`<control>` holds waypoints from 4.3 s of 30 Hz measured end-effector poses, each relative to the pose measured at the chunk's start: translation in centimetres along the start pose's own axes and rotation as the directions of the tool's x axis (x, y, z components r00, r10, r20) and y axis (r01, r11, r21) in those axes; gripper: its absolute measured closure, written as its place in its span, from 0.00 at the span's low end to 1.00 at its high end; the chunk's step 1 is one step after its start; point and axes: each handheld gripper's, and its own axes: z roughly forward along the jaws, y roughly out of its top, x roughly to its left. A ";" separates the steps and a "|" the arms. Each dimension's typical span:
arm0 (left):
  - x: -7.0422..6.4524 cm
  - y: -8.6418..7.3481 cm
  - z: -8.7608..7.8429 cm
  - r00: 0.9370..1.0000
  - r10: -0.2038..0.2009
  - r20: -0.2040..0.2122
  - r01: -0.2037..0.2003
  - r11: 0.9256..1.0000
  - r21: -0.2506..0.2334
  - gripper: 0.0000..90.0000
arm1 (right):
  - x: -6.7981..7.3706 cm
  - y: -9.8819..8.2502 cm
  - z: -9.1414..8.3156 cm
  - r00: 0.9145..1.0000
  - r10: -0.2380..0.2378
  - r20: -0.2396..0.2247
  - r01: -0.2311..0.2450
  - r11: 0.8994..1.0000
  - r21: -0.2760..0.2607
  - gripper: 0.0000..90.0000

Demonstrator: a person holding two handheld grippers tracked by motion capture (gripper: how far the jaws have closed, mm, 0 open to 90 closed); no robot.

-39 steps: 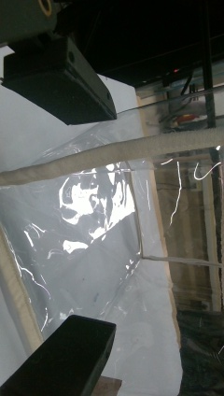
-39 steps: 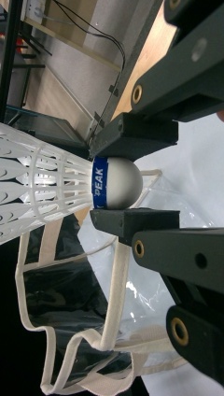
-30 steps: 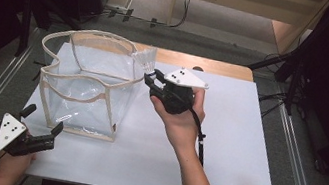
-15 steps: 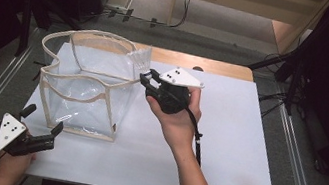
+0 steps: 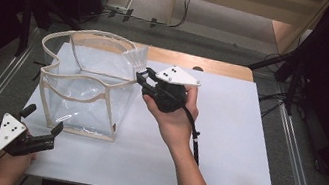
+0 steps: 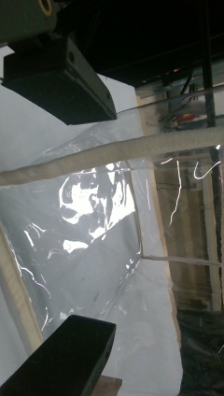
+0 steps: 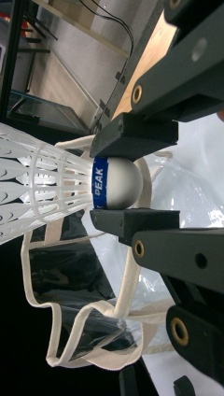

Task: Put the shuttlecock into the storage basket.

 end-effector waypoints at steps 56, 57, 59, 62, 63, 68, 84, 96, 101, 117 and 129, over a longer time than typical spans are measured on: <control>0.0 0.0 0.0 1.000 0.001 0.000 -0.001 1.000 0.000 0.03 | -0.3 -0.4 -1.2 0.999 -0.038 0.013 0.038 0.999 -0.002 0.11; 0.0 0.0 0.0 1.000 0.001 0.000 -0.001 1.000 0.000 0.03 | -0.4 -0.6 -1.3 0.999 -0.037 0.011 0.037 0.999 -0.004 0.10; 0.0 0.0 0.0 1.000 0.002 0.000 -0.002 1.000 0.000 0.03 | -0.5 -0.8 -1.6 0.999 -0.041 0.016 0.041 0.999 -0.002 0.10; 0.0 0.0 0.0 1.000 0.002 0.000 -0.002 1.000 0.000 0.03 | -0.8 -1.3 -2.0 0.999 -0.038 0.033 0.038 0.999 0.002 0.10; 0.0 0.0 0.0 1.000 0.003 0.000 -0.003 1.000 0.001 0.03 | -0.9 -1.4 -2.0 0.999 -0.034 0.035 0.034 0.999 0.000 0.10; 0.0 0.0 0.0 1.000 0.005 0.000 -0.005 1.000 0.002 0.03 | -1.5 -2.4 -2.5 0.999 -0.026 0.045 0.026 1.000 0.000 0.10; 0.0 0.0 0.0 1.000 0.006 -0.001 -0.006 1.000 0.002 0.03 | -2.9 -4.8 -4.2 0.996 -0.030 0.083 0.031 1.000 -0.007 0.10; 0.0 0.0 0.0 1.000 0.005 -0.001 -0.005 1.000 0.003 0.03 | -3.8 -6.2 -5.0 0.996 -0.027 0.082 0.028 1.000 -0.010 0.10; 0.0 0.0 0.0 1.000 0.005 -0.001 -0.005 1.000 0.003 0.03 | -4.1 -6.8 -5.3 0.996 -0.029 0.087 0.030 1.000 -0.008 0.10; 0.0 0.0 0.0 1.000 0.004 -0.002 -0.004 1.000 0.003 0.03 | -5.0 -8.6 -6.9 0.996 -0.027 0.087 0.028 1.000 -0.006 0.10; 0.0 0.0 0.0 1.000 0.005 -0.002 -0.005 1.000 0.004 0.03 | -5.7 -10.2 -8.0 0.996 -0.014 0.092 0.015 1.000 -0.006 0.10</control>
